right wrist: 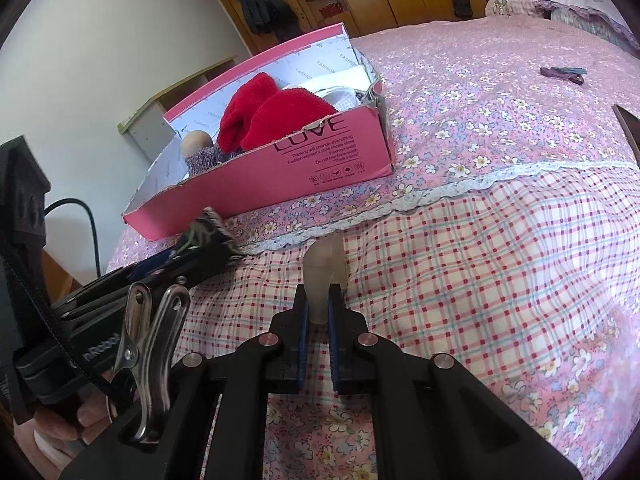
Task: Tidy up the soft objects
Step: 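Grasp the black patterned pouch with the left gripper and lift it, then carry the black pouch over the shoebox with the left gripper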
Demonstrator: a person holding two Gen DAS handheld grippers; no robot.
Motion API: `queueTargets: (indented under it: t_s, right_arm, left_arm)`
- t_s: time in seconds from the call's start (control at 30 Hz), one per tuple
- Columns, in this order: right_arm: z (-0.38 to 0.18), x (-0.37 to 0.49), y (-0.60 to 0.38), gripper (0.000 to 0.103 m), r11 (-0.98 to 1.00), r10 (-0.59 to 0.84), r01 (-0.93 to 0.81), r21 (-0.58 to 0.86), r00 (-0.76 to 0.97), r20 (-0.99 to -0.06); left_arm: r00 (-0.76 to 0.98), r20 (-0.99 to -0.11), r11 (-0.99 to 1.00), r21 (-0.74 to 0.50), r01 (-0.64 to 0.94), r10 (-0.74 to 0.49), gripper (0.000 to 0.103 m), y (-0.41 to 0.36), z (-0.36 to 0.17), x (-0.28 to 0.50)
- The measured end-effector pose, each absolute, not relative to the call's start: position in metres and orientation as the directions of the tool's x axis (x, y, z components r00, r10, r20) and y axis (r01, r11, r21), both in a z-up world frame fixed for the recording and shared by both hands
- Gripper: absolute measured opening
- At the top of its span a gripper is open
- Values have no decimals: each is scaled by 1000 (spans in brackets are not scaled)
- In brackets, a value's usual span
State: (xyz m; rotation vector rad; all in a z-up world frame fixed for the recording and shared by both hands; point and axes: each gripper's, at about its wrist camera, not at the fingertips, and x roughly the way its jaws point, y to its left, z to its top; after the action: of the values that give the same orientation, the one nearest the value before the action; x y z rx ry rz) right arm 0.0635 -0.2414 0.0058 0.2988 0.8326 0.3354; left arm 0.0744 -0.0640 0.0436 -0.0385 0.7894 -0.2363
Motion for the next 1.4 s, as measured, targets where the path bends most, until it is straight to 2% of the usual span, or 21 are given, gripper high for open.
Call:
queueTargets:
  t_s: [0.27, 0.53, 0.77, 1.4]
  right_arm:
    - [11, 53, -235, 8, 921, 372, -170, 351, 653, -660]
    - [38, 43, -222, 8, 941, 335, -216, 260, 702, -629]
    - [59, 40, -213, 8, 938, 347, -248, 244, 723, -598]
    - [103, 73, -180, 8, 933, 352, -333, 137, 762, -543]
  left_arm:
    - [701, -673, 972, -145, 185, -234, 42, -50, 57, 59]
    - [750, -625, 976, -136, 167, -216, 42, -34, 77, 43]
    - [777, -595, 979, -143, 146, -203, 42, -20, 90, 39]
    - [799, -580, 987, -124, 106, -159, 42, -8, 120, 84]
